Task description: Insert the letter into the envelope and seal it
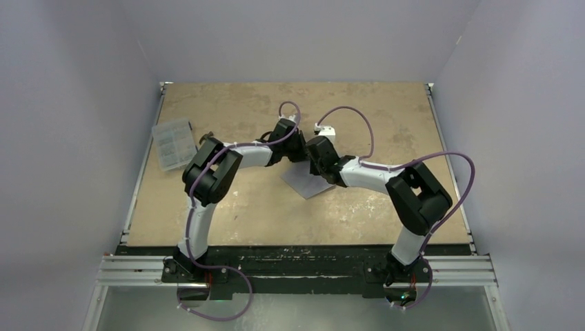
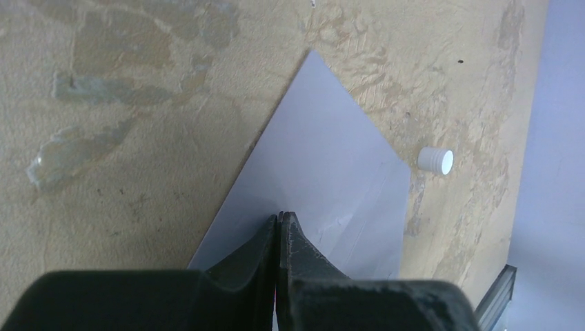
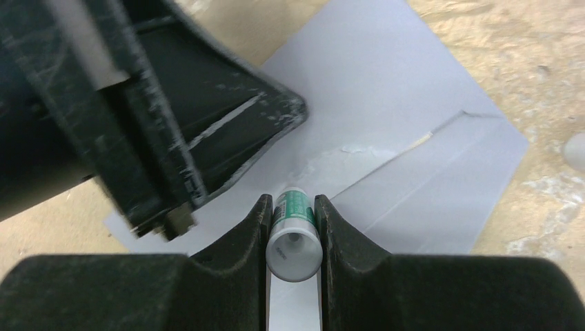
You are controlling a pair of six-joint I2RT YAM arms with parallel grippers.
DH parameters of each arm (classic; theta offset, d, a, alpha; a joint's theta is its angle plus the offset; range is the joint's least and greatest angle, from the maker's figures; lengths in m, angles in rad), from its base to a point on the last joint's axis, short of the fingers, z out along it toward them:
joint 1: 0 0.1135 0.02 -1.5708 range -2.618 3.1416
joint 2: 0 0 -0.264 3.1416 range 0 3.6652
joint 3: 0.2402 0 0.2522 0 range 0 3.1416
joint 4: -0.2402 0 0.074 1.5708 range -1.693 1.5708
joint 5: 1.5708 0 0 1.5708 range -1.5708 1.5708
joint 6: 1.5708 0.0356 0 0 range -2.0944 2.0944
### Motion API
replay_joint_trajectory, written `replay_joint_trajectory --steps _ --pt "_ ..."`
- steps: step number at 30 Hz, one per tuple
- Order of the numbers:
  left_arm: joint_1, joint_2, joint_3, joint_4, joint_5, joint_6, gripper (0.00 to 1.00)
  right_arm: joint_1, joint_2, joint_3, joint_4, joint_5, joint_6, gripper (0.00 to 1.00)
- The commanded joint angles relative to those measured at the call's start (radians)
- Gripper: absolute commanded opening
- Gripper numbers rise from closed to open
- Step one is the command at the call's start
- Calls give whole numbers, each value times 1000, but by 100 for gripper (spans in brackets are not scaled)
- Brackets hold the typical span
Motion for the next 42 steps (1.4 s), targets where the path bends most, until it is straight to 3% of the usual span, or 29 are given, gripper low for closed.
replay_joint_trajectory --steps 1,19,25,32,42 --pt "3 163 -75 -331 -158 153 0 -65 21 -39 -108 50 14 0" --pt "3 180 -54 -315 -148 215 0 -100 133 102 -133 46 -5 0" --pt "3 174 -52 -316 -149 194 0 -114 95 78 -117 45 -34 0" --pt "3 179 -54 -310 -153 144 0 -32 18 5 -24 -66 -80 0" --pt "3 184 -80 -300 -145 115 0 -14 -10 -20 -23 -145 -77 0"
